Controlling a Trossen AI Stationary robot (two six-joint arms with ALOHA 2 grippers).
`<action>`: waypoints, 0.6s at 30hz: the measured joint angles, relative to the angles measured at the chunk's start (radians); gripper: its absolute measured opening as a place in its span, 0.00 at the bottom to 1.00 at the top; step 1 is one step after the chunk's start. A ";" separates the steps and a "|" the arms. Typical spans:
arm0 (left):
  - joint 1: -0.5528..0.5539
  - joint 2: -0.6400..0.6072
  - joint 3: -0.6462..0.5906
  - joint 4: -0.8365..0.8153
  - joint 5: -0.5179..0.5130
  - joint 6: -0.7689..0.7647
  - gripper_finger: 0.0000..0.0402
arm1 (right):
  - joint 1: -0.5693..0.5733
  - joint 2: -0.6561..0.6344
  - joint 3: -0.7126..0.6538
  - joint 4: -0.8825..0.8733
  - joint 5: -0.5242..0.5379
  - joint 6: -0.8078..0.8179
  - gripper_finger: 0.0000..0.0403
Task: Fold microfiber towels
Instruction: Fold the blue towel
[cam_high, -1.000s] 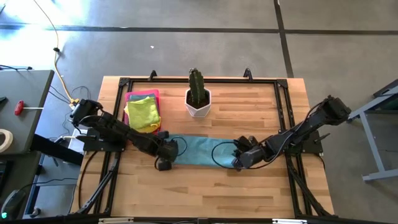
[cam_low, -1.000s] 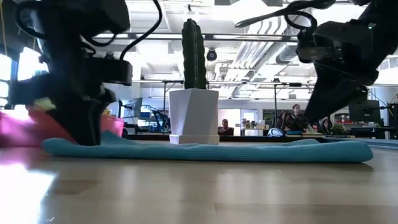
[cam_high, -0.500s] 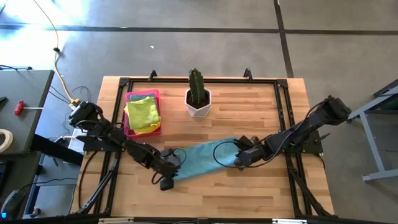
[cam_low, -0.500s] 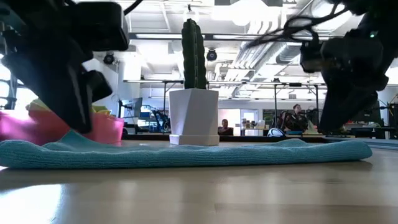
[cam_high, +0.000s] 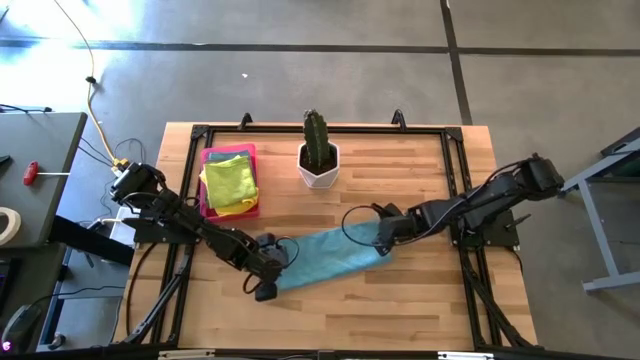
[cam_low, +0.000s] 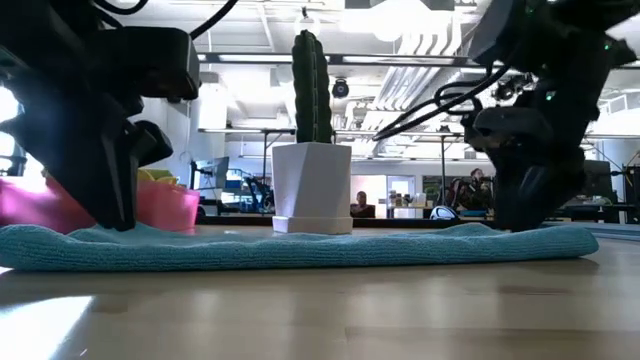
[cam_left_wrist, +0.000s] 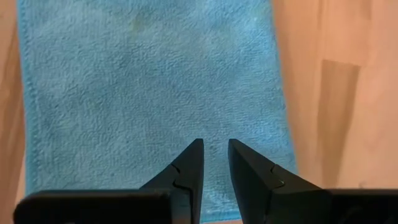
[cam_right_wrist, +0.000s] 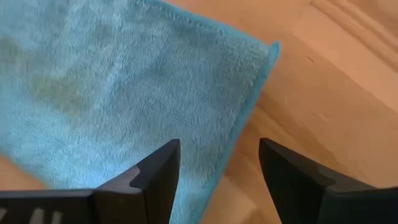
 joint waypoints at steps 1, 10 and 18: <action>0.000 0.000 0.000 -0.006 -0.003 0.000 0.16 | -0.007 0.000 -0.016 0.034 -0.006 0.000 0.53; -0.003 0.000 0.000 -0.030 -0.005 -0.003 0.16 | -0.003 -0.003 -0.108 0.230 0.014 0.032 0.53; -0.003 0.000 0.000 -0.028 -0.005 -0.003 0.16 | 0.078 0.054 -0.105 0.410 0.005 0.003 0.53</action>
